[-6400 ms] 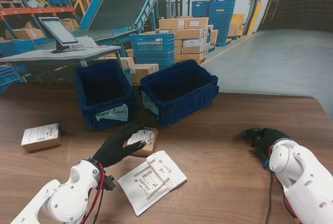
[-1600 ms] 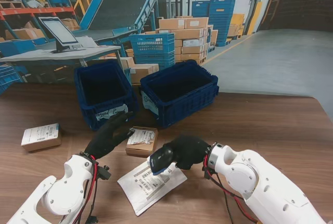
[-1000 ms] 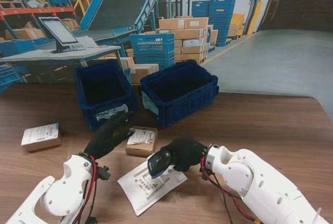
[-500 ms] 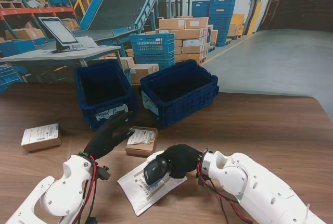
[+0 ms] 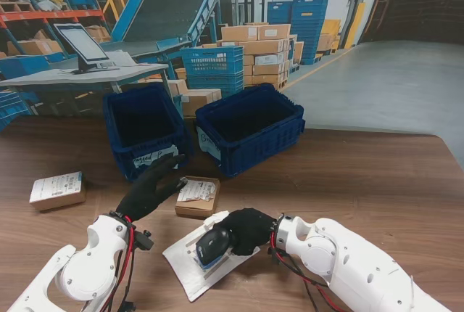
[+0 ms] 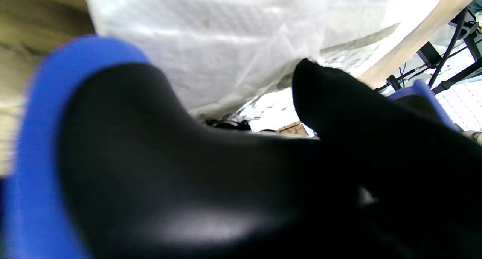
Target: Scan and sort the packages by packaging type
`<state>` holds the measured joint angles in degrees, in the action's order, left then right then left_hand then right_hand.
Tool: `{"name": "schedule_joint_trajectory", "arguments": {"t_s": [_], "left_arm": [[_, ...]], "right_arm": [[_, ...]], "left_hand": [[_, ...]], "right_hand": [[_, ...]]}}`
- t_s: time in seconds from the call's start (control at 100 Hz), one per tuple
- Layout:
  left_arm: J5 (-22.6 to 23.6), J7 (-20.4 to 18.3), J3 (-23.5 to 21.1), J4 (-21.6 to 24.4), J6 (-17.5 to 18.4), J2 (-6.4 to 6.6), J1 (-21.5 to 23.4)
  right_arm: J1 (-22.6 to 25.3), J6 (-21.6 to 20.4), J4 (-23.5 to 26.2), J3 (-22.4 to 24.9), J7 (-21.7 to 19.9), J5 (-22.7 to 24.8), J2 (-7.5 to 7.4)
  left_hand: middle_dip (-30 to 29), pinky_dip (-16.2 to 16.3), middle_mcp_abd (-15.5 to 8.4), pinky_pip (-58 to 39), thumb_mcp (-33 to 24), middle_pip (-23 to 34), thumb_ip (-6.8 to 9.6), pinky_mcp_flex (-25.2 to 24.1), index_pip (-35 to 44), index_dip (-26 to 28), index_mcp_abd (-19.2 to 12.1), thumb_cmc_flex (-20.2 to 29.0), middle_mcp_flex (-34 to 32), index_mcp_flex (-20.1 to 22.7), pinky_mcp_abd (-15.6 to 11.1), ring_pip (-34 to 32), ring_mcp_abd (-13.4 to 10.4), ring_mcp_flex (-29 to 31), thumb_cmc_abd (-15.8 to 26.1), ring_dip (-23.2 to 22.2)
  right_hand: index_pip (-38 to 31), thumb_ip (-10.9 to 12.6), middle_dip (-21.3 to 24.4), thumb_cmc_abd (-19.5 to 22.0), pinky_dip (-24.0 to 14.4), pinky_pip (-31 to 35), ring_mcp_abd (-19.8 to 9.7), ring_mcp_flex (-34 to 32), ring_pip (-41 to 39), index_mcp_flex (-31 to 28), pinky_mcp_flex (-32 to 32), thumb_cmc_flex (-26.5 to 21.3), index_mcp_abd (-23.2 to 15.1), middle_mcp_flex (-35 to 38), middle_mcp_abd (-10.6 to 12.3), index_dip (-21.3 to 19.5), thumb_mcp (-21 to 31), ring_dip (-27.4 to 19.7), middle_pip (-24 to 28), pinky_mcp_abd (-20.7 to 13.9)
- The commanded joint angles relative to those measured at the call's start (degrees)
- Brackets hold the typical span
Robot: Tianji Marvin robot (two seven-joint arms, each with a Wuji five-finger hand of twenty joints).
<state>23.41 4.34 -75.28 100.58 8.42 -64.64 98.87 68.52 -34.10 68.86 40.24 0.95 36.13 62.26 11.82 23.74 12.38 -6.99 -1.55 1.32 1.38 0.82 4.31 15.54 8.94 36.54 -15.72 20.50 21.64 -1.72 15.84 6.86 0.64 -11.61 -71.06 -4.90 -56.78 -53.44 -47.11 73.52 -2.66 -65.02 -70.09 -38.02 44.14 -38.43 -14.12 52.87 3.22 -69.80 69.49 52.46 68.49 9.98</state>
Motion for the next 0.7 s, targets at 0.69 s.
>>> {"name": "schedule_joint_trajectory", "arguments": {"t_s": [0.69], "left_arm": [[-0.34, -0.85, -0.10, 0.48, -0.20, -0.22, 0.25]], "right_arm": [[0.74, 2.41, 1.34, 0.64, -0.84, 0.84, 0.42]], "left_hand": [[0.23, -0.06, 0.19, -0.84, 1.64, -0.60, 1.54, -0.53, -0.09, 0.61, -0.18, -0.27, 0.44, 0.22, 0.20, -0.27, 0.93, -0.59, 0.22, -0.21]], "right_hand": [[-4.72, 0.15, -0.52, 3.41, -0.45, 0.27, -3.86, -0.53, -2.50, -2.48, -0.28, -4.84, -5.27, -1.20, 1.45, -2.84, 1.67, 1.97, 0.65, -0.10]]}}
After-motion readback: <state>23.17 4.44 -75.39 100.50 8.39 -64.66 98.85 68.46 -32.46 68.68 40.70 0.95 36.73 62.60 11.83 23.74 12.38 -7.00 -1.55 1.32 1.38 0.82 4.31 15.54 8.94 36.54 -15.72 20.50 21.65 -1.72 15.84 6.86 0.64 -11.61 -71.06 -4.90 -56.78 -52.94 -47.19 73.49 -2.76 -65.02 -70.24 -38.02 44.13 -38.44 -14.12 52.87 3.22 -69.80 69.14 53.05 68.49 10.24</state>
